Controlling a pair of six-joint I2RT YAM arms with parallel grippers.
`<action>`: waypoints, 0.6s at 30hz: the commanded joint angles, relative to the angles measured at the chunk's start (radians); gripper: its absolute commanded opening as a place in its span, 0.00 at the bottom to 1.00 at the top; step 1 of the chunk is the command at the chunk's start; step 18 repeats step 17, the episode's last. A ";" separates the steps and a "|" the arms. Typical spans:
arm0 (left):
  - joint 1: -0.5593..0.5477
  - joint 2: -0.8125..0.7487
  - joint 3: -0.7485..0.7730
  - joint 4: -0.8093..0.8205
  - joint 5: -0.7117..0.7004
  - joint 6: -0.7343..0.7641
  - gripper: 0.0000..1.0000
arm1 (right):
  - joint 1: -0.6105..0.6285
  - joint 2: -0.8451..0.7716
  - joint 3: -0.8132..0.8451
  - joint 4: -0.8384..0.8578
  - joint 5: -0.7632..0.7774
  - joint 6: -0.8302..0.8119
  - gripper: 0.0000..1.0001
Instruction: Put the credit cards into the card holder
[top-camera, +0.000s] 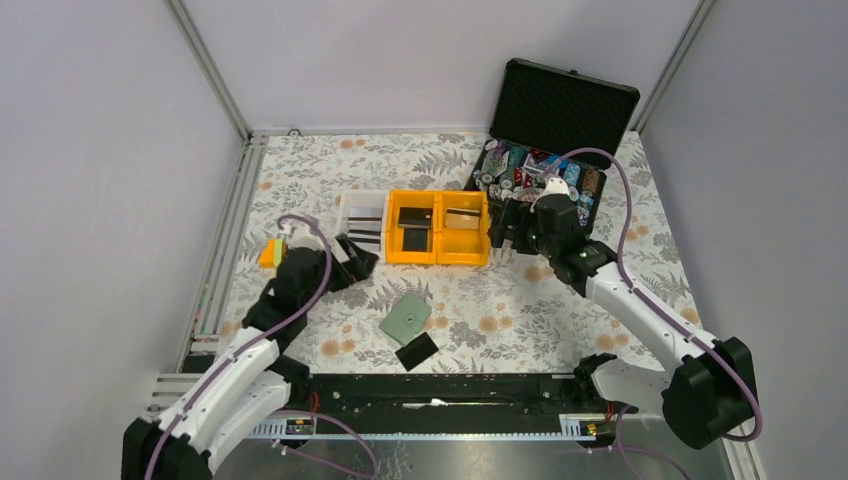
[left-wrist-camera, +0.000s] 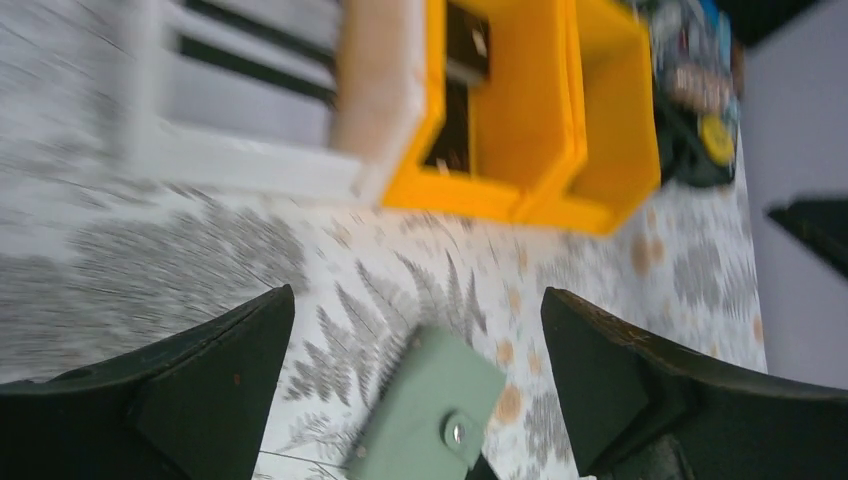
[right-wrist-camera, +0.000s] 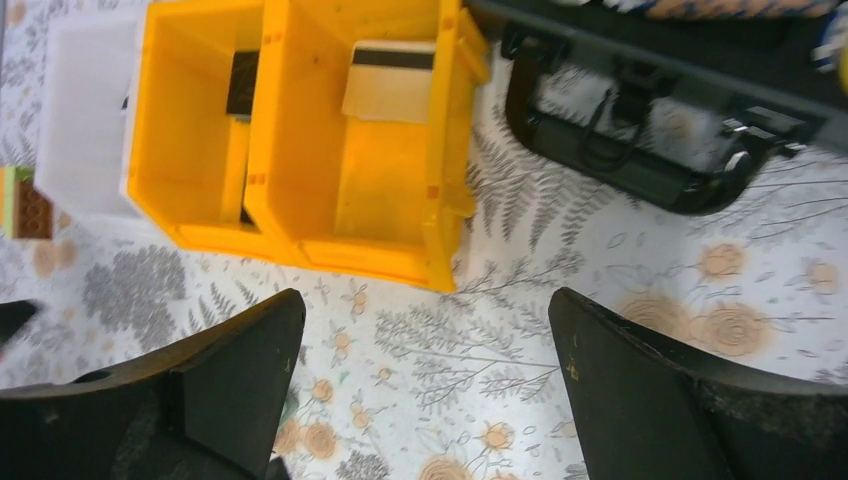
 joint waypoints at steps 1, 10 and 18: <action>0.118 -0.100 0.204 -0.343 -0.226 0.090 0.99 | -0.006 -0.088 -0.020 0.007 0.166 -0.074 1.00; 0.334 -0.029 0.461 -0.529 -0.147 0.256 0.99 | -0.007 -0.383 -0.162 0.124 0.308 -0.232 1.00; 0.373 -0.049 0.472 -0.515 -0.128 0.337 0.99 | -0.006 -0.440 -0.187 0.135 0.330 -0.240 1.00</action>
